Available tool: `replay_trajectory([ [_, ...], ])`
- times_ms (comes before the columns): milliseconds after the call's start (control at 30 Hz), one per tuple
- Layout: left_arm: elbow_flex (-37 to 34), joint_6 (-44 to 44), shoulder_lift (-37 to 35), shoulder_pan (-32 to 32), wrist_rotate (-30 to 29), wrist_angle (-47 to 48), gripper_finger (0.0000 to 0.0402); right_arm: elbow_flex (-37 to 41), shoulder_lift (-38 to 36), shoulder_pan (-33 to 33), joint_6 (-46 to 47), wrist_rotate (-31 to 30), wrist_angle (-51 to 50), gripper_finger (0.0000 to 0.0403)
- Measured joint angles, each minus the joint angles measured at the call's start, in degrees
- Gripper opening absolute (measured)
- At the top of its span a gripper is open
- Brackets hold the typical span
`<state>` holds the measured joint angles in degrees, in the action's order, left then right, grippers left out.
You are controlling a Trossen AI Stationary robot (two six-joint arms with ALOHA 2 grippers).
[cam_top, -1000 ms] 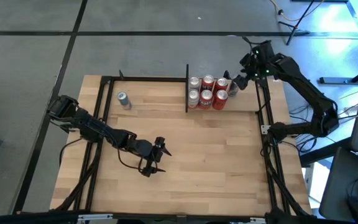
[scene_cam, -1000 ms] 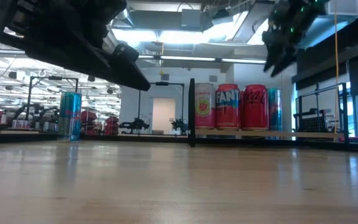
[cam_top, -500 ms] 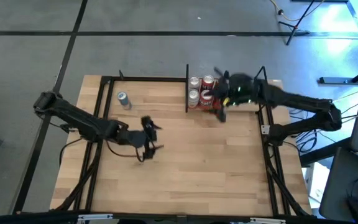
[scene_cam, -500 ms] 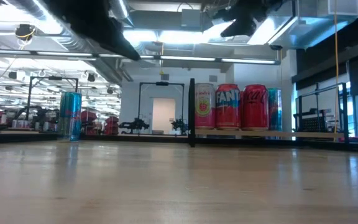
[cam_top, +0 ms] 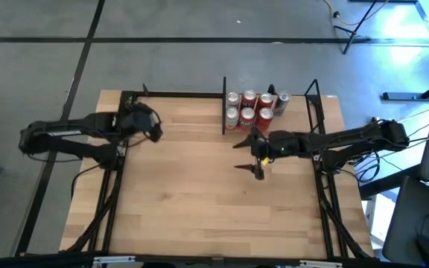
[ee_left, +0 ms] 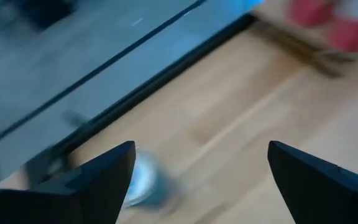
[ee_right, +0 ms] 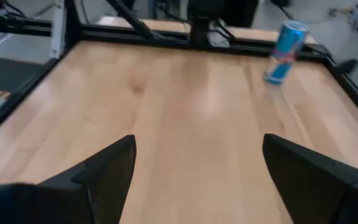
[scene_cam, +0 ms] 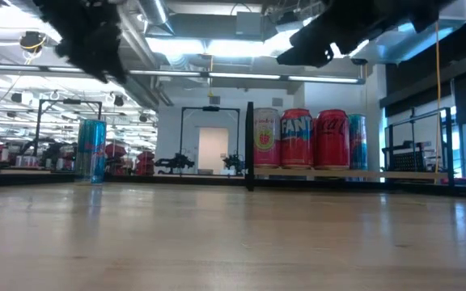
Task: Place canned beverage on shelf
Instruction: Put the blue soda can on the shelf aligned with the other blue soda can
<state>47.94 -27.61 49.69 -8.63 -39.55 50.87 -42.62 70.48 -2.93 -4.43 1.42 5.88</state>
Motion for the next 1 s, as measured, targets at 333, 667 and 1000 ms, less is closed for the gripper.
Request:
replay_trajectory([
  [333, 0.0, 4.0, -0.1, -22.7, 10.6, 5.0, 0.0354, 2.2, 0.0, -0.4, -0.3, -1.8, 4.4, 0.0335],
  [667, 0.0, 8.9, 2.9, -32.8, 21.5, 2.1, 0.0354, 2.2, 0.0, -0.4, -0.3, -1.7, 4.4, 0.0335],
  [1000, -0.1, 11.5, 10.9, -36.4, 22.8, 1.7, 0.0354, 2.2, 0.0, -0.4, -0.3, -1.7, 4.4, 0.0335],
])
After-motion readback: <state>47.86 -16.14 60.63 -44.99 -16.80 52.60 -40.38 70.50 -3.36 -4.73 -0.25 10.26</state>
